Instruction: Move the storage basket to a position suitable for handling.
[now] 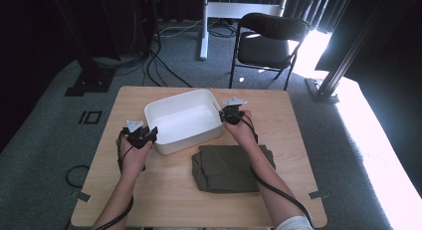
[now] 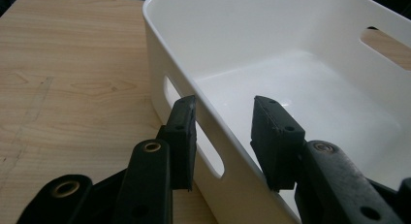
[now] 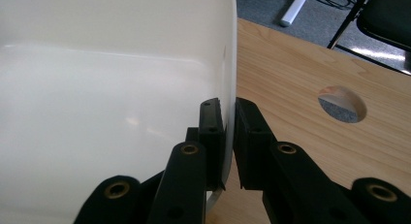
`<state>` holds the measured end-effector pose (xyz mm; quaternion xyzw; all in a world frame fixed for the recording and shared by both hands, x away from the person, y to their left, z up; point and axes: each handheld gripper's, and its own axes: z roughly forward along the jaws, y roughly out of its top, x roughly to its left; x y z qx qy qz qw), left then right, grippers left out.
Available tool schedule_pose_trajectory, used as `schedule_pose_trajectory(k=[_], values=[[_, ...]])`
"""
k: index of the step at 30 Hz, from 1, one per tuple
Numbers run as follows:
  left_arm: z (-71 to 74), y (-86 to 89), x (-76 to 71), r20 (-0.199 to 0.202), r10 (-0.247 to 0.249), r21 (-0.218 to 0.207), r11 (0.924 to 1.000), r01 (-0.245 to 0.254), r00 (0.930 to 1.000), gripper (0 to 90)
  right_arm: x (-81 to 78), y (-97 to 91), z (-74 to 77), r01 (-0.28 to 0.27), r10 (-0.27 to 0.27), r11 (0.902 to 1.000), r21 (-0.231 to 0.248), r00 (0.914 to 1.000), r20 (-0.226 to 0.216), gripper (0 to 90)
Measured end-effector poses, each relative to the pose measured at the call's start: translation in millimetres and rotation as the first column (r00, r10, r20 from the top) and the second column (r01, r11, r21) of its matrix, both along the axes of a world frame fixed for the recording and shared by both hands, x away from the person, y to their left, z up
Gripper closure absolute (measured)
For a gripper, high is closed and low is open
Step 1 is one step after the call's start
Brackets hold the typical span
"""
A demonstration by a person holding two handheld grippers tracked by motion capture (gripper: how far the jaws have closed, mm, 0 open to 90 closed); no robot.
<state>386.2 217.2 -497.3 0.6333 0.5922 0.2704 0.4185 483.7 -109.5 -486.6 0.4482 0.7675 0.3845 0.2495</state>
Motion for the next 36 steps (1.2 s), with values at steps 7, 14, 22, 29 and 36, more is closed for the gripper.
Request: schedule_pose_trajectory(k=[7, 14, 22, 29, 36], values=[[-0.5, -10.5, 10.9, 0.004, -0.01, 0.005, 0.9999, 0.01, 0.9999, 65.6, -2.0, -12.9, 0.0, 0.027, -0.027, 0.9996, 0.007, 0.9996, 0.0, 82.6], [-5.4, -22.0, 19.0, 0.0, -0.029, 0.016, 0.9995, 0.029, 0.9996, 66.9, -6.5, -26.5, -0.1, 0.05, -0.05, 0.9986, 0.017, 0.9987, 0.0, 82.3], [-5.3, -36.1, 27.5, -0.006, -0.054, 0.021, 0.9983, 0.054, 0.9985, 67.8, -10.1, -42.9, 0.1, 0.084, -0.084, 0.9959, 0.035, 0.9965, -0.002, 82.8], [-4.7, -50.3, 36.4, -0.008, -0.076, 0.033, 0.9966, 0.076, 0.9971, 69.0, -13.6, -58.7, 1.8, 0.112, -0.112, 0.993, 0.039, 0.9937, -0.006, 83.0], [-3.9, -64.2, 43.9, -0.016, -0.105, 0.038, 0.9937, 0.105, 0.9944, 69.4, -16.9, -74.3, 2.4, 0.136, -0.135, 0.9898, 0.044, 0.9907, -0.011, 83.1]])
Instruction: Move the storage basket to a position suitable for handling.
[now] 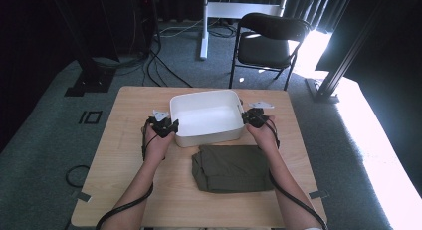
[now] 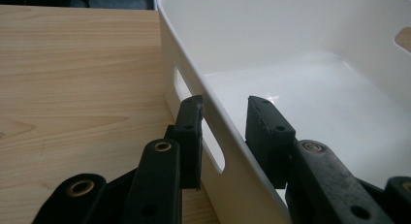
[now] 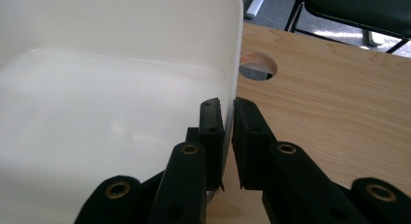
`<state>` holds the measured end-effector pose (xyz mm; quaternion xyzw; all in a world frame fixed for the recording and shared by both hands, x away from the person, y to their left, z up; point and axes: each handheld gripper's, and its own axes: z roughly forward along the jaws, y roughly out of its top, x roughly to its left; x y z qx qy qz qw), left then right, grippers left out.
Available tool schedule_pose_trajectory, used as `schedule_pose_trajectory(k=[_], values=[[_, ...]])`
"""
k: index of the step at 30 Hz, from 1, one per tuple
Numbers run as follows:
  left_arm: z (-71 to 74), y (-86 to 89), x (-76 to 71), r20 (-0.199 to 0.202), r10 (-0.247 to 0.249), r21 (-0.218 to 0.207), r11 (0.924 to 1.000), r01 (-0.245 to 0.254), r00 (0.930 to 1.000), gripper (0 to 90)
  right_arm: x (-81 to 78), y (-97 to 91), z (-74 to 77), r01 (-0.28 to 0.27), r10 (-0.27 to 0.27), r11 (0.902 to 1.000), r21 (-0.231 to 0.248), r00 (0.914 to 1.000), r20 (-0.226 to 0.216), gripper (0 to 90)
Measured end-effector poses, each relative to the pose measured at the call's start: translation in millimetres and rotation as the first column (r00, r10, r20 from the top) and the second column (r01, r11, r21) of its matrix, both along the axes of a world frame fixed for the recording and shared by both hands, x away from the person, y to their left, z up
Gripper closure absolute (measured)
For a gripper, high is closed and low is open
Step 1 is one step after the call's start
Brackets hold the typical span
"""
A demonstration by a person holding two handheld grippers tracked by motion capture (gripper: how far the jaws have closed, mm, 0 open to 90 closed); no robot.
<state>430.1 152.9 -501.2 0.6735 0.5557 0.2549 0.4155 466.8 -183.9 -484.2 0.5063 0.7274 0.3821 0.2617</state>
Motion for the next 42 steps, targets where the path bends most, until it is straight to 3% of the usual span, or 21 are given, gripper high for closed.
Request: schedule_pose_trajectory(k=[12, 25, 42], values=[[1.2, -29.1, 16.3, -0.002, -0.059, 0.061, 0.9964, 0.059, 0.9982, 69.8, -6.3, -28.4, -0.5, 0.058, -0.058, 0.9982, 0.017, 0.9983, -0.002, 83.0], [0.9, -61.2, 31.5, -0.006, -0.109, 0.056, 0.9924, 0.109, 0.994, 70.7, -13.2, -61.4, -0.9, 0.123, -0.123, 0.9919, 0.032, 0.9924, -0.007, 83.0], [1.2, -86.9, 45.7, -0.014, -0.137, 0.065, 0.9884, 0.137, 0.9905, 72.7, -19.0, -85.5, 2.8, 0.175, -0.175, 0.9836, 0.041, 0.9845, -0.004, 84.6]])
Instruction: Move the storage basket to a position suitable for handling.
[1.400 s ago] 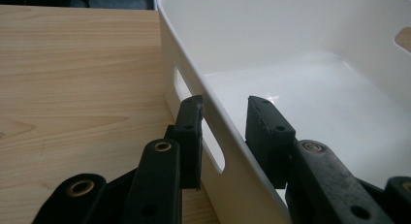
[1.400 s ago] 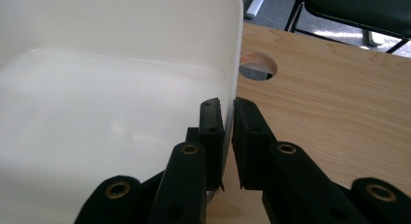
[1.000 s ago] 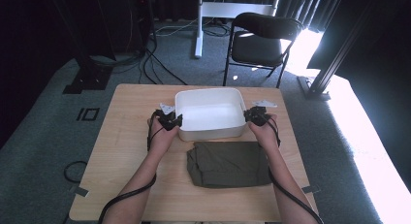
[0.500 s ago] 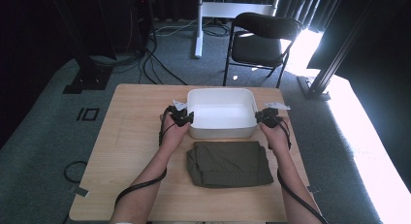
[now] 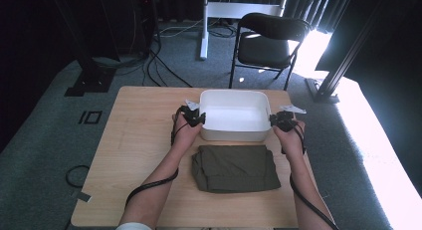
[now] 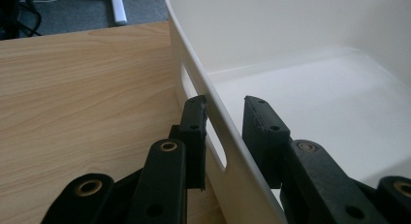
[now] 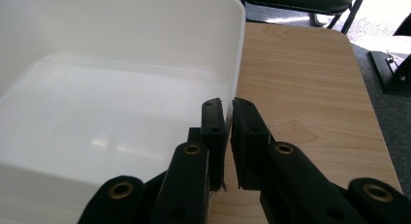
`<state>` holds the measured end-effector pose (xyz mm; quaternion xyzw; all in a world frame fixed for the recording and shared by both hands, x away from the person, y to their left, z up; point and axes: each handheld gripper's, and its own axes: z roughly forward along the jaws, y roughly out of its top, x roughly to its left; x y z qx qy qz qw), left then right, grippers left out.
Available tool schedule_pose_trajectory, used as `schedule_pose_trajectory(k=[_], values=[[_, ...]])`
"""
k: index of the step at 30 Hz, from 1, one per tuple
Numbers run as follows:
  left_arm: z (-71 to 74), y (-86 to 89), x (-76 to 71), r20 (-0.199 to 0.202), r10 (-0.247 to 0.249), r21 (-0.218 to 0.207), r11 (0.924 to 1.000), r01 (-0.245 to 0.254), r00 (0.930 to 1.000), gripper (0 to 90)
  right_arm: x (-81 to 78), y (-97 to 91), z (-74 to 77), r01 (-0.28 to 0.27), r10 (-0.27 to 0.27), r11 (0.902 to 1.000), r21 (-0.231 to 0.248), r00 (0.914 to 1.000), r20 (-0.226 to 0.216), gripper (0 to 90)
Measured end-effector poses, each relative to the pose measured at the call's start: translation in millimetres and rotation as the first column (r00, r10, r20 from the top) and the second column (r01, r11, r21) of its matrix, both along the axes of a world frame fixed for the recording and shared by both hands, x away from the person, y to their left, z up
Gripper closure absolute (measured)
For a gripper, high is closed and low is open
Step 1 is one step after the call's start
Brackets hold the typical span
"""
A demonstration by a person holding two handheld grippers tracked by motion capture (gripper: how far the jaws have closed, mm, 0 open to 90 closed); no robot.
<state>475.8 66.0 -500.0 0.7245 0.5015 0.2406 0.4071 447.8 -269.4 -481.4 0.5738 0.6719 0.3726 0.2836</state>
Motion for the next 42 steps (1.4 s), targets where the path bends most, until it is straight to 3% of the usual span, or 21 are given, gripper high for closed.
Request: schedule_pose_trajectory(k=[12, 16, 17, 18, 20, 21, 23, 25, 27, 29, 31, 32, 33, 36, 39, 42], values=[[1.2, 1.3, 0.3, -0.024, -0.004, -0.017, 0.9998, 0.004, 0.9997, 72.6, -0.5, -1.4, 0.2, -0.004, 0.004, 1.0, 0.001, 1.0, -0.001, 83.9], [2.3, 3.7, 0.9, -0.032, -0.045, -0.048, 0.9979, 0.044, 0.9985, 63.9, 0.0, -1.5, 1.5, -0.043, 0.043, 0.9988, 0.023, 0.9991, 0.003, 66.5], [2.7, 3.7, 0.8, -0.039, -0.052, -0.043, 0.9978, 0.051, 0.9979, 62.3, 0.3, -0.9, 1.8, -0.068, 0.068, 0.9975, 0.021, 0.9977, 0.009, 57.5], [2.7, 3.7, 0.8, -0.039, -0.052, -0.043, 0.9978, 0.051, 0.9979, 58.4, 0.9, -0.3, 2.1, -0.078, 0.078, 0.9966, 0.026, 0.9968, 0.016, 54.4], [5.6, 3.7, 0.0, -0.016, -0.054, -0.028, 0.9982, 0.054, 0.9984, 48.3, 1.1, 0.2, 3.4, -0.1, 0.099, 0.9945, 0.029, 0.9944, 0.037, 47.7], [7.4, 4.1, -0.1, -0.012, -0.05, -0.041, 0.9979, 0.049, 0.9987, 47.8, 1.2, 0.3, 4.0, -0.108, 0.106, 0.9935, 0.034, 0.993, 0.052, 45.2], [11.1, 5.2, -0.1, 0.009, -0.05, -0.058, 0.997, 0.05, 0.9987, 34.7, 1.5, 0.4, 4.8, -0.12, 0.117, 0.9918, 0.043, 0.9902, 0.077, 37.4], [15.6, 6.7, -2.2, 0.0, -0.067, -0.066, 0.9956, 0.067, 0.9977, 34.4, 2.3, -0.1, 4.8, -0.121, 0.115, 0.9908, 0.059, 0.9887, 0.096, 31.6], [19.4, 6.6, -4.9, -0.003, -0.093, -0.069, 0.9934, 0.092, 0.9957, 28.5, 1.9, -0.3, 4.6, -0.119, 0.109, 0.9902, 0.074, 0.9869, 0.119, 17.9], [22.6, 5.7, -8.6, 0.012, -0.105, -0.075, 0.9915, 0.106, 0.9943, 26.7, 1.5, -0.6, 5.0, -0.122, 0.112, 0.9901, 0.068, 0.9844, 0.136, 16.4], [24.6, 4.8, -12.1, 0.014, -0.133, -0.079, 0.9879, 0.134, 0.991, 16.9, 0.6, -0.1, 5.7, -0.146, 0.134, 0.9852, 0.09, 0.9822, 0.132, 12.9], [24.6, 4.8, -12.1, 0.014, -0.133, -0.079, 0.9879, 0.134, 0.991, 16.7, 0.1, 0.3, 6.2, -0.168, 0.155, 0.982, 0.087, 0.9786, 0.136, 12.5], [26.1, 3.6, -16.2, 0.016, -0.163, -0.078, 0.9834, 0.164, 0.9865, 16.7, -0.6, 0.9, 6.7, -0.169, 0.157, 0.9824, 0.081, 0.9786, 0.133, 12.5], [29.3, 4.1, -22.6, 0.012, -0.194, -0.081, 0.9777, 0.194, 0.981, 16.7, -2.4, 1.4, 9.8, -0.165, 0.153, 0.9835, 0.075, 0.9783, 0.139, 12.9], [31.8, 7.1, -29.1, -0.001, -0.204, -0.102, 0.9739, 0.203, 0.979, 16.7, -2.7, 2.0, 12.5, -0.176, 0.167, 0.982, 0.068, 0.9783, 0.123, 13.8], [32.0, 10.1, -36.5, -0.007, -0.218, -0.095, 0.9717, 0.216, 0.9759, 16.7, -3.0, 2.2, 14.7, -0.163, 0.154, 0.9834, 0.078, 0.9813, 0.115, 13.6]])
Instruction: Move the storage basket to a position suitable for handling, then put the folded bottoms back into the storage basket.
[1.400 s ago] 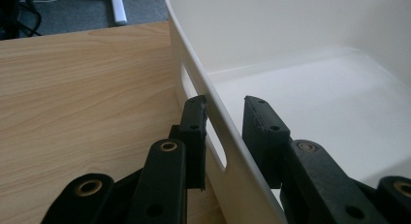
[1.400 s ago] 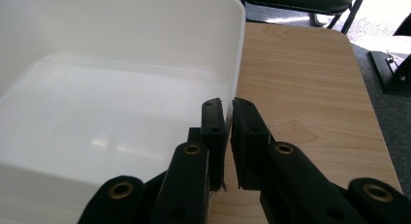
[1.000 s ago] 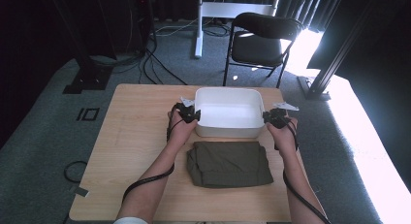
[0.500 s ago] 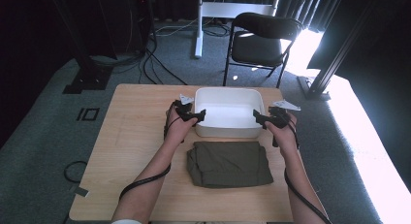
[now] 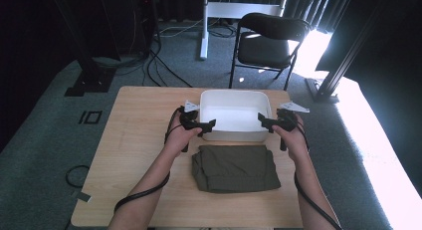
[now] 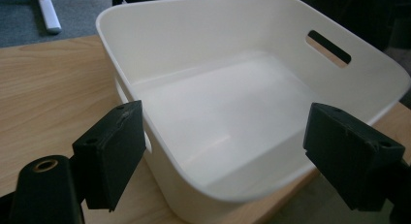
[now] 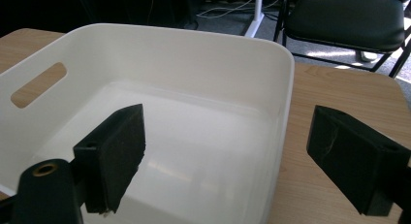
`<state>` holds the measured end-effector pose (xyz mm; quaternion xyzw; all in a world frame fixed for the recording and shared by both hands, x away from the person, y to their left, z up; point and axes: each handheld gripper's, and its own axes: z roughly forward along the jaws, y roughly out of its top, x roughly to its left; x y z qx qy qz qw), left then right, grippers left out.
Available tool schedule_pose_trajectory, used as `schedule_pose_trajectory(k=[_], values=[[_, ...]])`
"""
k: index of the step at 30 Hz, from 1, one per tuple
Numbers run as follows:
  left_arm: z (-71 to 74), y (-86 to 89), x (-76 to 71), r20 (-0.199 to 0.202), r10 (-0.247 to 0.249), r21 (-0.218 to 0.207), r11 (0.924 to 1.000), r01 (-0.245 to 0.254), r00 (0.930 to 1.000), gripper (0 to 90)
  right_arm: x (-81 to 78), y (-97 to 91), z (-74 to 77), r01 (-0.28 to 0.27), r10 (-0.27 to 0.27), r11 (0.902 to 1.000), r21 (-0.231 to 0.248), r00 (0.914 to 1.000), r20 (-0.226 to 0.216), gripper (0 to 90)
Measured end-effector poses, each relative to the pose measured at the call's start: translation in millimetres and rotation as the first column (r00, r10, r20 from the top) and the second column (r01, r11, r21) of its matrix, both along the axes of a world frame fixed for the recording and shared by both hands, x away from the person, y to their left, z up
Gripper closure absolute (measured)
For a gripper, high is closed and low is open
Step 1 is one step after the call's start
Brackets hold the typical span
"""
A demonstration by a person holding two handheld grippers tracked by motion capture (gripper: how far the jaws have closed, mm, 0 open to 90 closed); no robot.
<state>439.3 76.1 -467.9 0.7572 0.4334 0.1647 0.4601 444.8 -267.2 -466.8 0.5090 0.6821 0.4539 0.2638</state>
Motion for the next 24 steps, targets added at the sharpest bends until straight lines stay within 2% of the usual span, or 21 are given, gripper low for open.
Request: schedule_pose_trajectory(k=[2, 3, 5, 7, 9, 11, 15, 18, 24], values=[[0.1, 1.0, -1.7, -0.006, -0.006, 0.003, 1.0, 0.006, 1.0, 16.7, -0.6, 0.2, 0.7, 0.001, -0.001, 1.0, 0.006, 1.0, 0.001, 13.5], [0.4, 2.9, -4.7, -0.029, -0.006, 0.0, 1.0, 0.006, 0.9996, 16.7, -2.8, 1.5, 2.6, -0.004, 0.004, 0.9999, 0.01, 1.0, 0.002, 13.5], [0.8, 3.6, -6.0, -0.03, -0.004, -0.005, 1.0, 0.004, 0.9996, 16.7, -4.3, 2.6, 3.6, -0.004, 0.004, 1.0, 0.009, 1.0, 0.002, 13.5], [1.8, 4.3, -8.6, -0.02, -0.003, -0.009, 1.0, 0.002, 0.9998, 16.7, -9.2, 6.2, 5.5, -0.024, 0.025, 0.9996, -0.012, 0.9997, 0.004, 13.5], [2.3, 4.7, -10.0, -0.017, -0.003, -0.012, 0.9999, 0.002, 0.9999, 16.7, -9.2, 6.2, 5.5, -0.024, 0.025, 0.9996, -0.012, 0.9997, 0.004, 13.5], [5.8, 5.3, -15.3, 0.004, -0.004, -0.02, 0.9998, 0.004, 1.0, 16.7, -15.8, 8.4, 7.9, -0.037, 0.037, 0.999, -0.026, 0.9993, -0.001, 13.5], [9.1, 5.1, -20.8, 0.004, -0.019, -0.034, 0.9992, 0.019, 0.9998, 16.7, -24.0, 6.3, 10.7, -0.031, 0.031, 0.9989, -0.035, 0.9994, 0.011, 13.5], [11.5, 4.5, -29.7, 0.028, -0.021, -0.016, 0.9996, 0.022, 0.9994, 16.7, -31.0, 2.4, 12.2, -0.036, 0.036, 0.9989, -0.029, 0.9991, 0.02, 13.5], [9.2, 5.0, -43.5, 0.026, -0.039, -0.023, 0.9989, 0.04, 0.9989, 15.5, -44.7, -5.5, 12.8, -0.029, 0.029, 0.9995, -0.013, 0.999, 0.034, 13.4]])
